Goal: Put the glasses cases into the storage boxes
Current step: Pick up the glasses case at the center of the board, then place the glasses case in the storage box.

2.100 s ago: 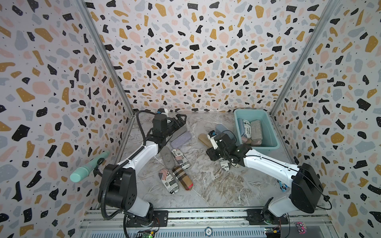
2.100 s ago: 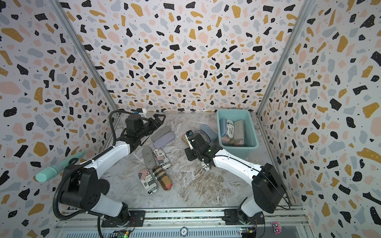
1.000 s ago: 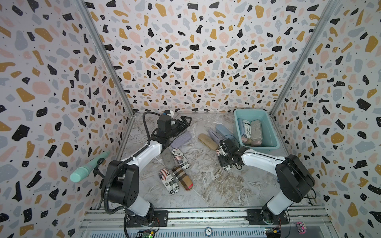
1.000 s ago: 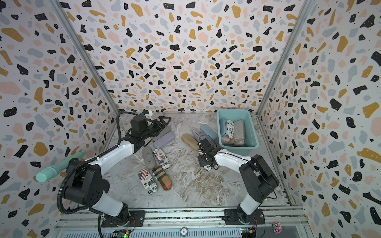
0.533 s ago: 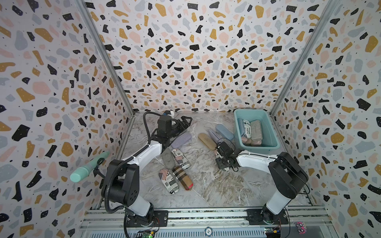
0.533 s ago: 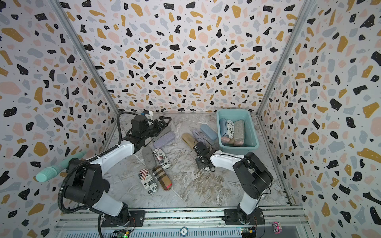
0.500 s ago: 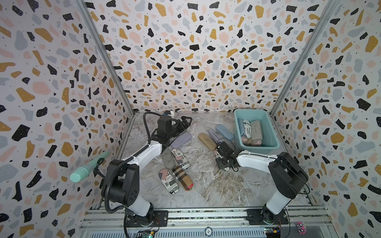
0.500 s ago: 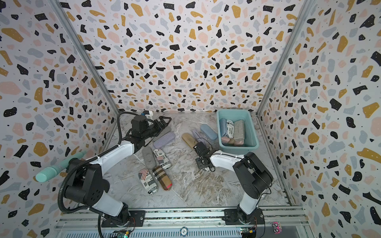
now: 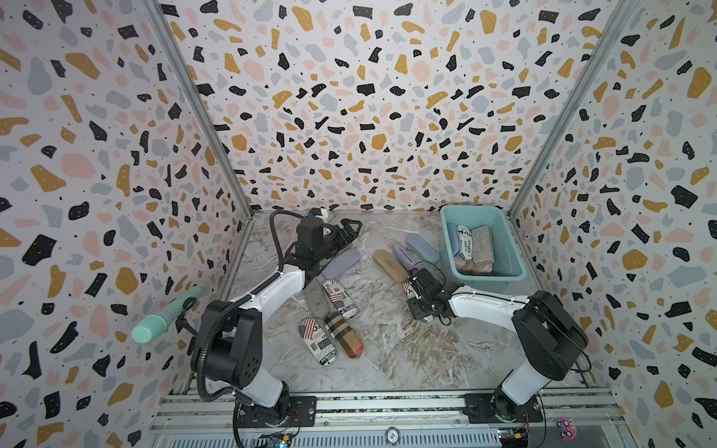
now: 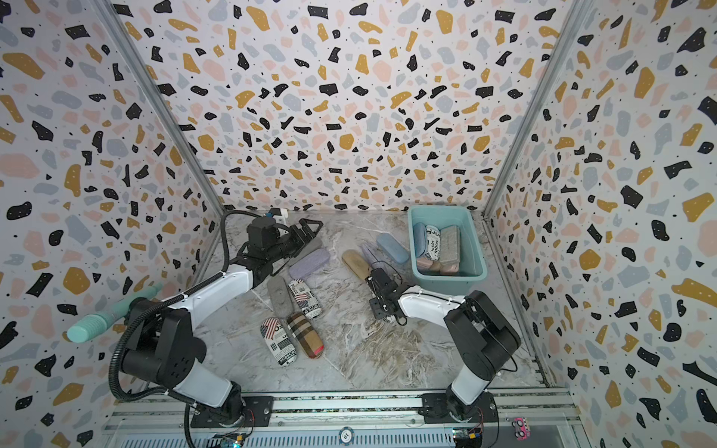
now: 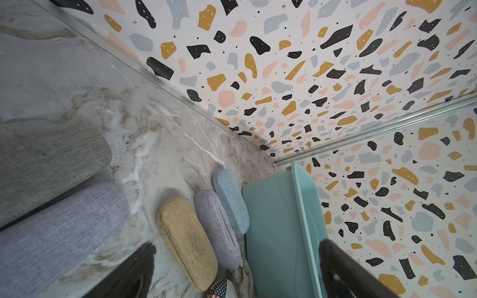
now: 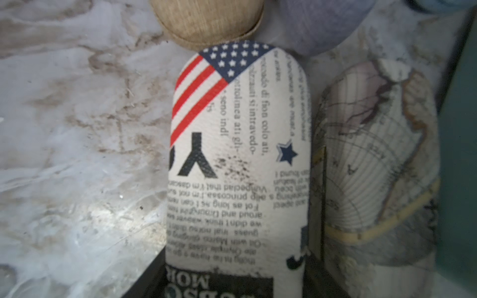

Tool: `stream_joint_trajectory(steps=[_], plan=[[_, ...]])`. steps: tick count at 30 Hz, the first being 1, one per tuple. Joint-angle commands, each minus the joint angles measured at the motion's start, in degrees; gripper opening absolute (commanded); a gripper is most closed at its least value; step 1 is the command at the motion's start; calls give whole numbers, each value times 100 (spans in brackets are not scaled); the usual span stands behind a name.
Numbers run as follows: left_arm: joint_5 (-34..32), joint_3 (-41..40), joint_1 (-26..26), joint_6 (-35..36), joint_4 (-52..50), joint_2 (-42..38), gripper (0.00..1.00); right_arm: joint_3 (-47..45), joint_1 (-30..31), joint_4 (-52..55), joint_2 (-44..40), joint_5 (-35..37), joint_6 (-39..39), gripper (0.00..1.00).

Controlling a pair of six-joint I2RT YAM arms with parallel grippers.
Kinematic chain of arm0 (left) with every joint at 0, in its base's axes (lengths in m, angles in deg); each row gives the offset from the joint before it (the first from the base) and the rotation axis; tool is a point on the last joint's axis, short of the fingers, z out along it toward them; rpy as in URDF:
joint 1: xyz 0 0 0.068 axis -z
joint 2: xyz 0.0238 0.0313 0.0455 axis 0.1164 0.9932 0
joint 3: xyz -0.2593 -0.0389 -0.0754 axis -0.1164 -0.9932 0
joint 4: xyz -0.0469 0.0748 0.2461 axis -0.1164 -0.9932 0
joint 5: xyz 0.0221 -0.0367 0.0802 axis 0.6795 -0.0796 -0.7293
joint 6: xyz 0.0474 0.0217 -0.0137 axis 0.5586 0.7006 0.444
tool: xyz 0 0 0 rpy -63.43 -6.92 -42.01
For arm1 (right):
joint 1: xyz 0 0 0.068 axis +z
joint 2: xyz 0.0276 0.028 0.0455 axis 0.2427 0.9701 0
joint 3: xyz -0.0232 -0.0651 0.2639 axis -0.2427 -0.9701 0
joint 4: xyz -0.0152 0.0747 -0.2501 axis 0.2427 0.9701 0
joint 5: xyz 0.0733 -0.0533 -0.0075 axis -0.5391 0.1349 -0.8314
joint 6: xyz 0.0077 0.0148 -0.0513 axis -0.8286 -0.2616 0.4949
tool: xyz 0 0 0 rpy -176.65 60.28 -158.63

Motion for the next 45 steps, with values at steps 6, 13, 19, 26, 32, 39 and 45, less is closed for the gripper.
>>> stream_joint_trajectory(steps=[6,13,19,26,32,39,45], plan=[[109,-2,80,-6,227,37,99,126,129,87,-701,47,36,61],[96,1,104,14,216,28,99,320,144,174,-843,-10,32,61],[132,24,208,46,232,68,99,680,152,269,-944,-94,79,61],[359,75,439,145,372,89,99,1453,-87,281,-865,-88,296,61],[718,9,703,90,918,75,100,2247,-794,156,-786,-158,578,60],[1005,-50,889,72,1350,71,99,2658,-2119,-53,-756,-689,700,60],[1177,-73,1050,2,1611,136,99,2809,-3168,-205,-455,-1208,572,60]])
